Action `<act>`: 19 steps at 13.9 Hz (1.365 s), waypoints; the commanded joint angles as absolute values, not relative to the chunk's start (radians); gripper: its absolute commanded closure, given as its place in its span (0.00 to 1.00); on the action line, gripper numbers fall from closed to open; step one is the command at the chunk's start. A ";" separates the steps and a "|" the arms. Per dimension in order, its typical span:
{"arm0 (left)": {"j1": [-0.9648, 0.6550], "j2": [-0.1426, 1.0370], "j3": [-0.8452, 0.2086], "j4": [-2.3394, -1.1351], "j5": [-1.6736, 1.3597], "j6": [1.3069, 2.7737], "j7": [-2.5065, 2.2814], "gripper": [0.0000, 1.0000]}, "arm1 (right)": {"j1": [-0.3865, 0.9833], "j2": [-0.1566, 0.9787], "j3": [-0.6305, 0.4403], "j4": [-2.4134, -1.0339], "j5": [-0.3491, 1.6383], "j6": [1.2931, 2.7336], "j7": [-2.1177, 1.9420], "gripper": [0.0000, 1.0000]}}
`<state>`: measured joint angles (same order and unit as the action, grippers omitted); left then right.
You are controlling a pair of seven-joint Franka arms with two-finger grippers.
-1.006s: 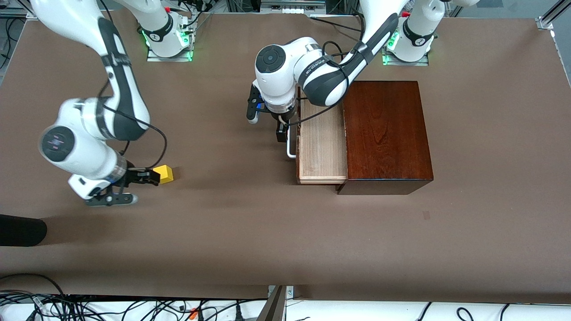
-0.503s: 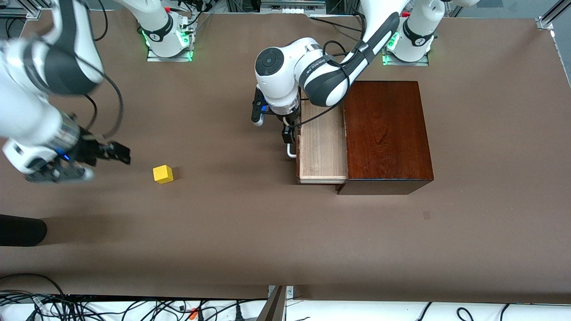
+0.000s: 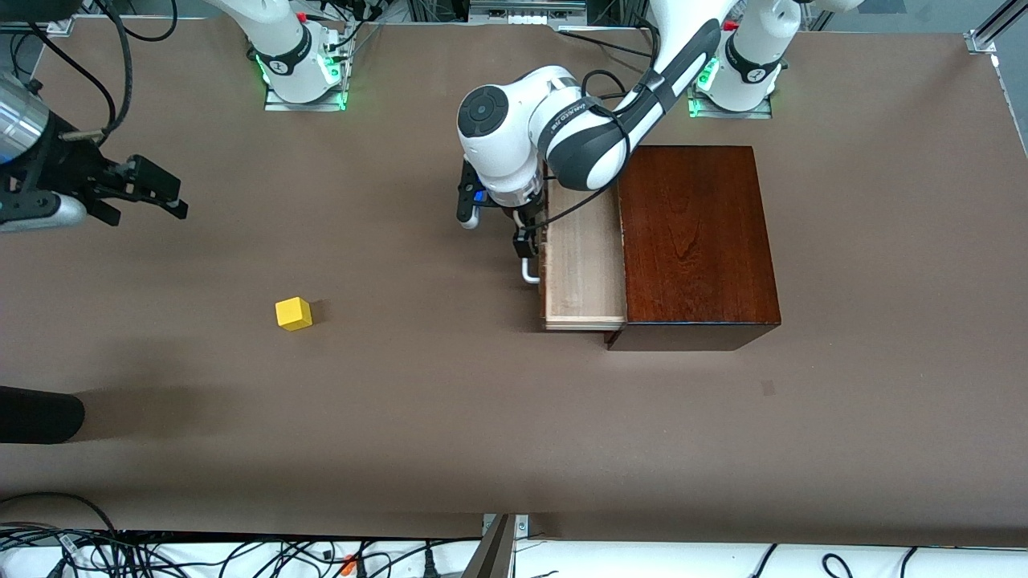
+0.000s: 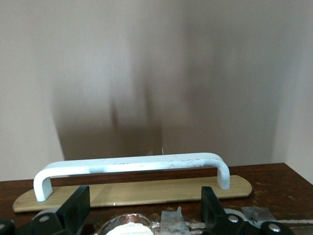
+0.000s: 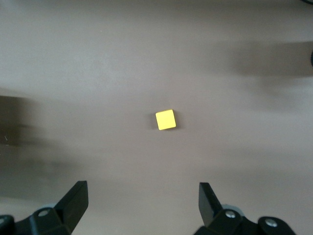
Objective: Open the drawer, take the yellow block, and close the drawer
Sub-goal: 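Release the yellow cube onto the table with the right gripper, then push the drawer shut with the left gripper while the right gripper retracts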
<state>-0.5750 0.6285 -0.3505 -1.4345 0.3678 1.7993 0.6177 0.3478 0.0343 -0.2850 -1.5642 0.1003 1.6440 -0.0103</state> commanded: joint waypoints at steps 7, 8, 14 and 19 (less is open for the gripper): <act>-0.509 0.606 -0.339 -1.450 0.428 1.677 0.635 0.00 | 0.172 -0.075 -0.095 -1.646 0.040 1.635 -0.021 0.00; -0.508 0.606 -0.337 -1.450 0.428 1.674 0.635 0.00 | 0.163 -0.078 -0.084 -1.655 0.038 1.637 -0.021 0.00; -0.448 0.585 -0.337 -1.471 0.430 1.638 0.635 0.00 | 0.161 -0.055 -0.094 -1.638 0.008 1.644 -0.044 0.00; -0.423 0.571 -0.337 -1.493 0.430 1.591 0.635 0.00 | 0.167 -0.045 -0.092 -1.625 -0.073 1.644 -0.041 0.00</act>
<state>-0.4448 0.6162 -0.3417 -1.4486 0.3901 1.6191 0.6201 0.1791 -0.0454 -0.1089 -1.6273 -0.0397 1.6387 -0.0265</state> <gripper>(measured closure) 0.000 0.000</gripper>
